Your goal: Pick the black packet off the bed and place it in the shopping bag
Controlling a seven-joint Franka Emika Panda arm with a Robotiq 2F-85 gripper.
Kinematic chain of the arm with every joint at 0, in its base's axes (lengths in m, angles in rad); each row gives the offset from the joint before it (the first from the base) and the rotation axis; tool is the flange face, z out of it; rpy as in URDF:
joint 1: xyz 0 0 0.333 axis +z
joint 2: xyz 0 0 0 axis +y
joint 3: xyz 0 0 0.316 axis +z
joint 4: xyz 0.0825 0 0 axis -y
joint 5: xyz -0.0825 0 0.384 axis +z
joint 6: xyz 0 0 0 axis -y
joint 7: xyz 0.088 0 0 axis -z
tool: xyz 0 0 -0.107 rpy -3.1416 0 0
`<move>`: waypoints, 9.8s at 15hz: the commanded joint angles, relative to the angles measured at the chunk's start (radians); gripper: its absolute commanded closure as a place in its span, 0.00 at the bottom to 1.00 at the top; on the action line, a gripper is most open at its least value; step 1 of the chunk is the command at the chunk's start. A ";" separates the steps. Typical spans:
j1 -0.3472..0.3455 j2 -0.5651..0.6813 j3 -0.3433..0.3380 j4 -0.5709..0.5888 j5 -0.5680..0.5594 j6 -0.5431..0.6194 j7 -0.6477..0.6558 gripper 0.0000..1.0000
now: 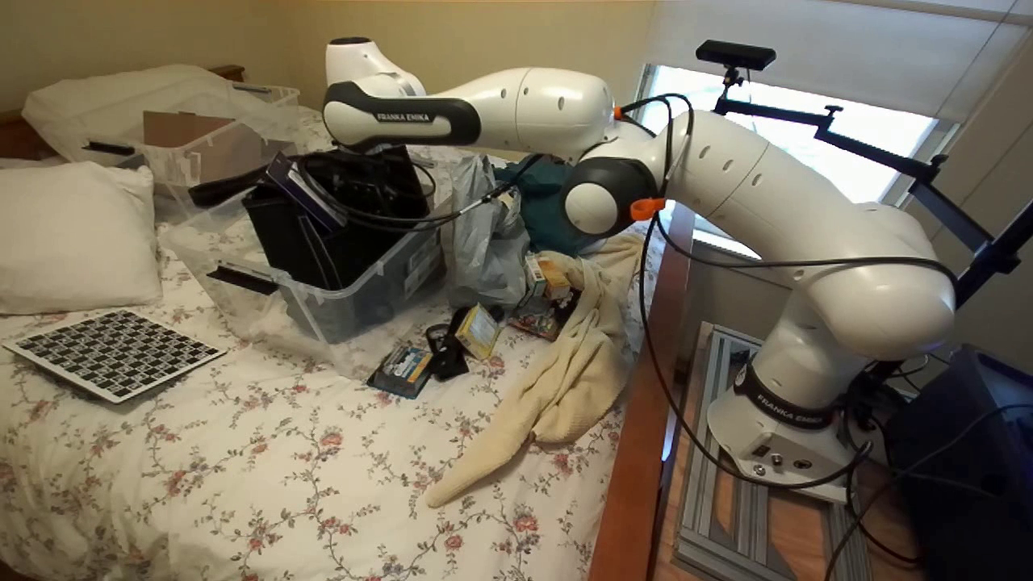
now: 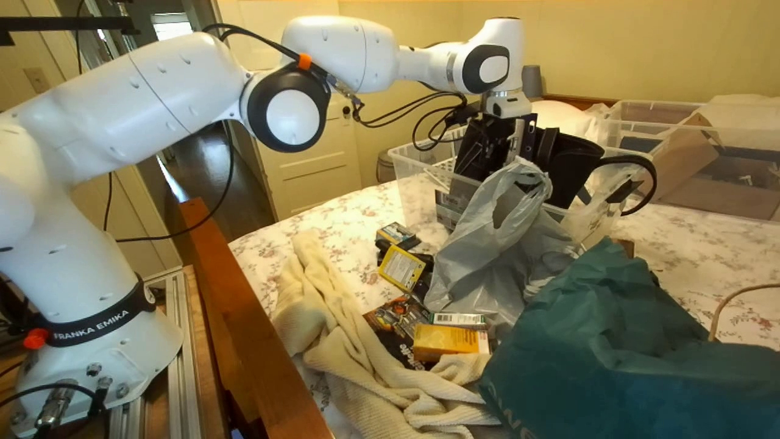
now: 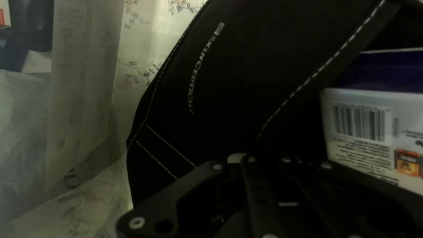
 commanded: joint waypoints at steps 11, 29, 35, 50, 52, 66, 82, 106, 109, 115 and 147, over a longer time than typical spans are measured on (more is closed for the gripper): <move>0.026 -0.059 -0.030 0.034 -0.019 0.001 -0.006 0.99; 0.034 -0.137 -0.050 0.039 -0.044 -0.045 -0.171 0.14; 0.040 -0.153 -0.024 0.030 -0.026 -0.032 -0.266 0.00; 0.077 -0.139 0.039 0.021 0.028 0.058 -0.248 0.00; 0.076 -0.138 0.039 0.021 0.028 0.060 -0.248 0.00; 0.135 -0.045 0.011 0.025 0.005 0.297 -0.160 0.08; 0.149 -0.057 -0.088 0.008 -0.020 0.205 0.264 0.99; 0.041 -0.048 0.055 0.051 0.086 0.083 0.541 1.00; 0.043 -0.058 0.053 0.049 0.078 0.102 0.529 0.66; 0.054 -0.103 0.046 0.027 0.063 0.180 0.494 0.24; 0.072 -0.128 -0.009 0.032 -0.009 0.024 -0.543 0.00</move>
